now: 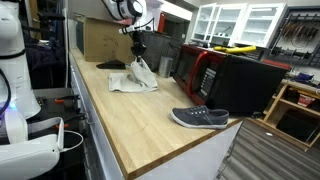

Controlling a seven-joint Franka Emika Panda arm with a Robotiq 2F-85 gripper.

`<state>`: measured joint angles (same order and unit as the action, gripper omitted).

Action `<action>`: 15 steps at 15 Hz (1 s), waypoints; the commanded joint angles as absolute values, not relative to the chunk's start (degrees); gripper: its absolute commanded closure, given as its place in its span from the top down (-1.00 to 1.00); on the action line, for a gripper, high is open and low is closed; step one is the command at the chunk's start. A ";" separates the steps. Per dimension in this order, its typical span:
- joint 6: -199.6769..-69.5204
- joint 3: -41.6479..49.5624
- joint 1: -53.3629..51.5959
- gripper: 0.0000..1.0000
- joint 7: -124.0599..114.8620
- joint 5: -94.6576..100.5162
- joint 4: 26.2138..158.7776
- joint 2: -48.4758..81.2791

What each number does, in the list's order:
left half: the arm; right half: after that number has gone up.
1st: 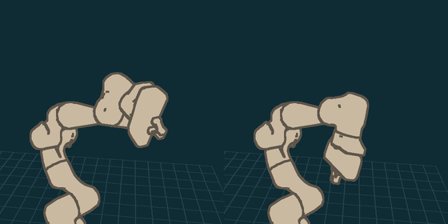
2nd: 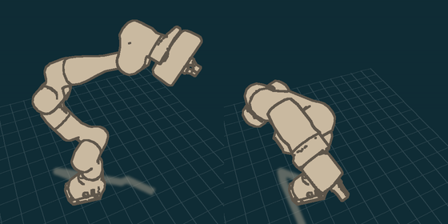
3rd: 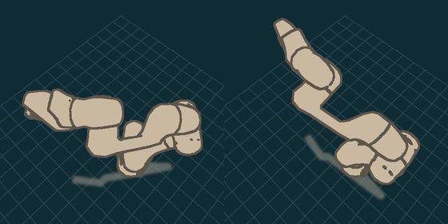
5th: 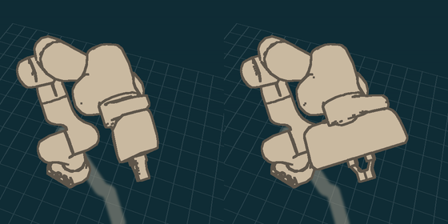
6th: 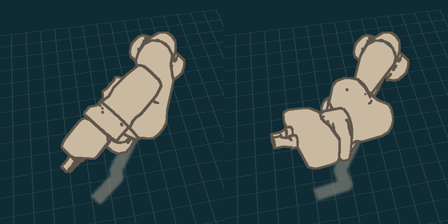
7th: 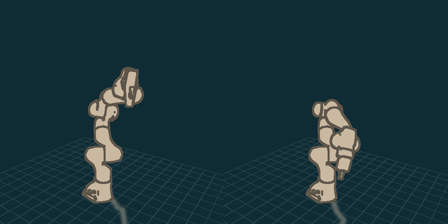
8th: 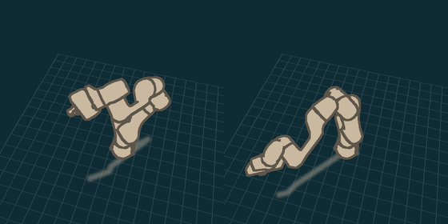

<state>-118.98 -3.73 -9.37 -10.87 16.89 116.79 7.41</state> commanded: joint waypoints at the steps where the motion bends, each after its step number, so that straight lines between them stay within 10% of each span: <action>1: -125.04 -5.46 -9.81 -0.98 -16.59 19.00 128.93 -1.93; 15: -139.30 -15.30 -8.89 -0.98 -39.11 19.05 146.71 -15.43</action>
